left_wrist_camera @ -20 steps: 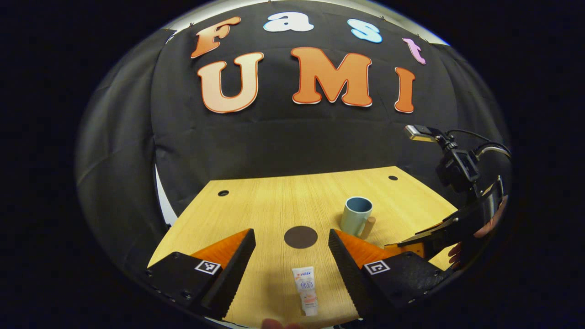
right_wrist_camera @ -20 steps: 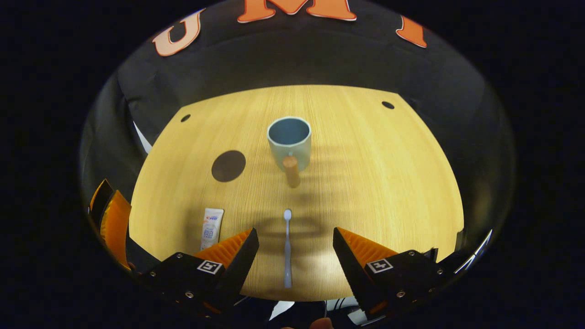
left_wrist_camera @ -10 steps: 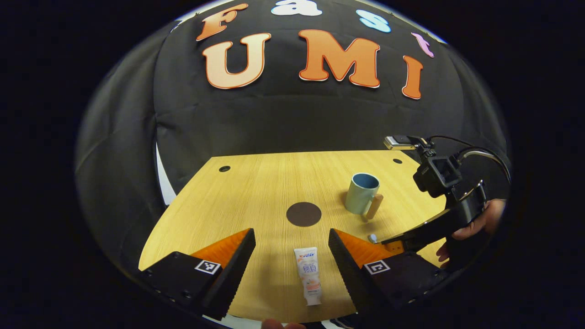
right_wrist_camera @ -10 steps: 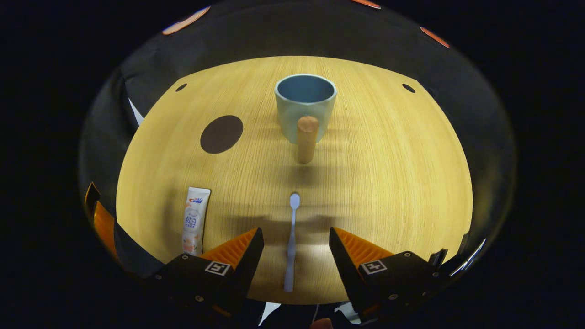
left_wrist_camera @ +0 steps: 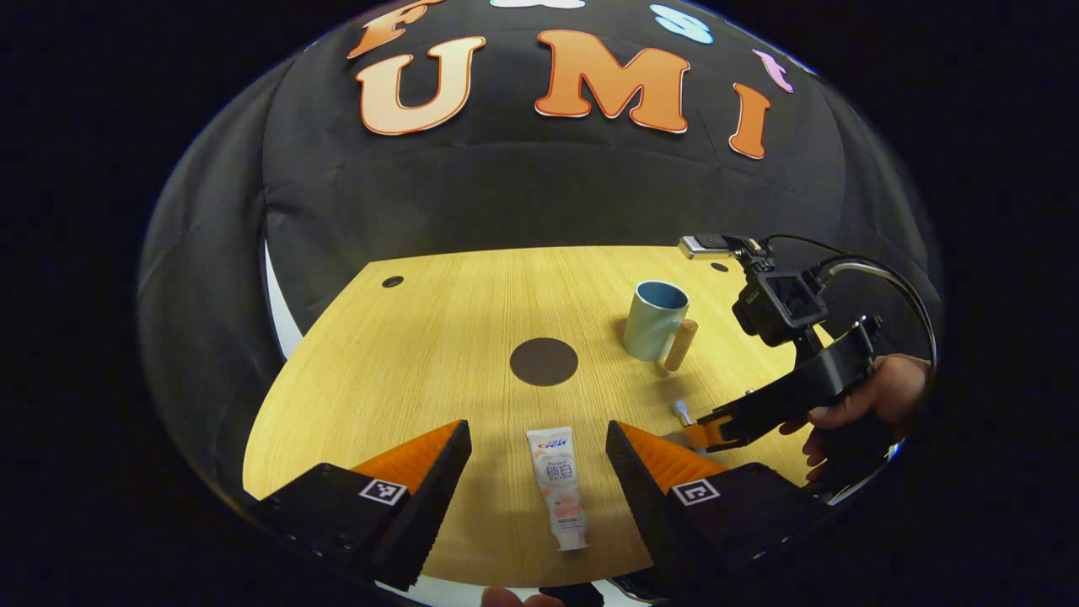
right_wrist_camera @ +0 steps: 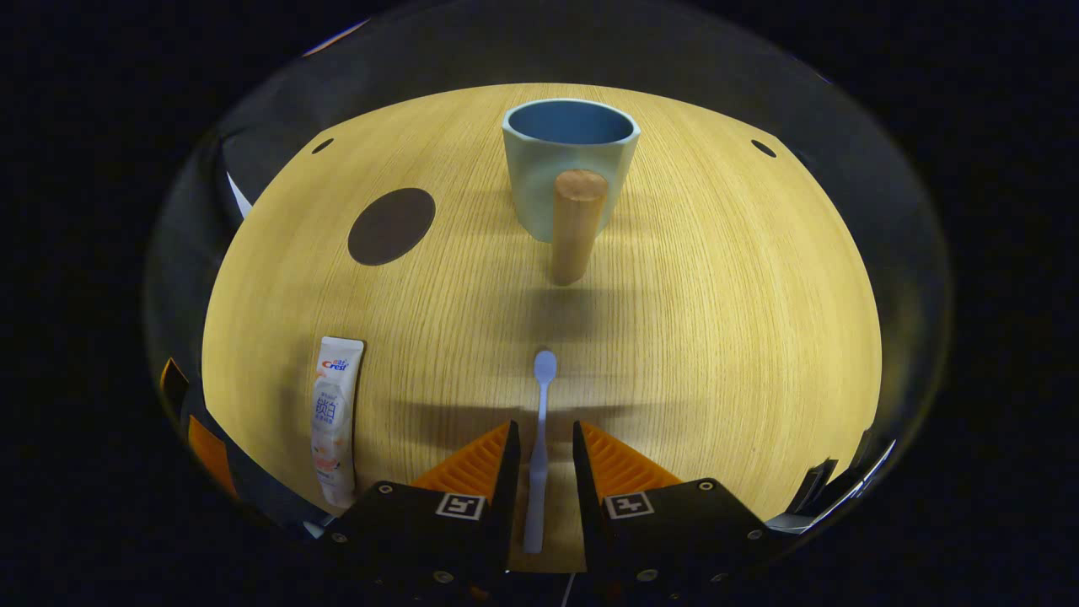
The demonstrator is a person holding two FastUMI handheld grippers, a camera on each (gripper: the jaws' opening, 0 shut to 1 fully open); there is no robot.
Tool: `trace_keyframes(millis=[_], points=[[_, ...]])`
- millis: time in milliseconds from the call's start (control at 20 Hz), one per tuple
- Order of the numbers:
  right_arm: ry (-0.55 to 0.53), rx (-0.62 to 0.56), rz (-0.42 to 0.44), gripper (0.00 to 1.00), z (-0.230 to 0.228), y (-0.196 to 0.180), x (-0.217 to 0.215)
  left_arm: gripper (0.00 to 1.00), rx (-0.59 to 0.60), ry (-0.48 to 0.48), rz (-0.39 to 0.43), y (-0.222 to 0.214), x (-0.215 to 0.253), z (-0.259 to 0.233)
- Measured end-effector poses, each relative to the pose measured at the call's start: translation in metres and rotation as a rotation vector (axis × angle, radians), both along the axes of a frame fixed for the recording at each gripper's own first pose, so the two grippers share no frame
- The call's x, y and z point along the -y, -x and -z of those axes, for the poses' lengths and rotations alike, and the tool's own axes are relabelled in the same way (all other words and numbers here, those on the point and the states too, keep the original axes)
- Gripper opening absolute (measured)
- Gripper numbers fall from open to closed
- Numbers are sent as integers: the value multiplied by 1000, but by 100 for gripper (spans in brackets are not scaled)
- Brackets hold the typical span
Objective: Put the toothbrush and toothpaste on the desktop into the cup, then pick up the cup and place it on the coaster on the desktop.
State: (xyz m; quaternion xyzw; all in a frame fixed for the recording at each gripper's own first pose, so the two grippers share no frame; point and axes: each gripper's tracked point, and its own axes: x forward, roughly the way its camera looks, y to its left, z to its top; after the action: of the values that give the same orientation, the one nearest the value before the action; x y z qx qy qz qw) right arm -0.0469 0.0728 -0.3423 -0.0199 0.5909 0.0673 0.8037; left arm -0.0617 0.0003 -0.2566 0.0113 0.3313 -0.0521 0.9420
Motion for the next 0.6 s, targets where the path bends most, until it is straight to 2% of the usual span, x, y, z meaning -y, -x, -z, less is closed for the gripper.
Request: trace_keyframes(millis=[350,600], points=[[-3,-26,-2,17,8,2,-5,98,-64,3,-2,5,2,26],[-14,-57,2,14,14,9,-4,98,-116,-8,8,12,4,48]])
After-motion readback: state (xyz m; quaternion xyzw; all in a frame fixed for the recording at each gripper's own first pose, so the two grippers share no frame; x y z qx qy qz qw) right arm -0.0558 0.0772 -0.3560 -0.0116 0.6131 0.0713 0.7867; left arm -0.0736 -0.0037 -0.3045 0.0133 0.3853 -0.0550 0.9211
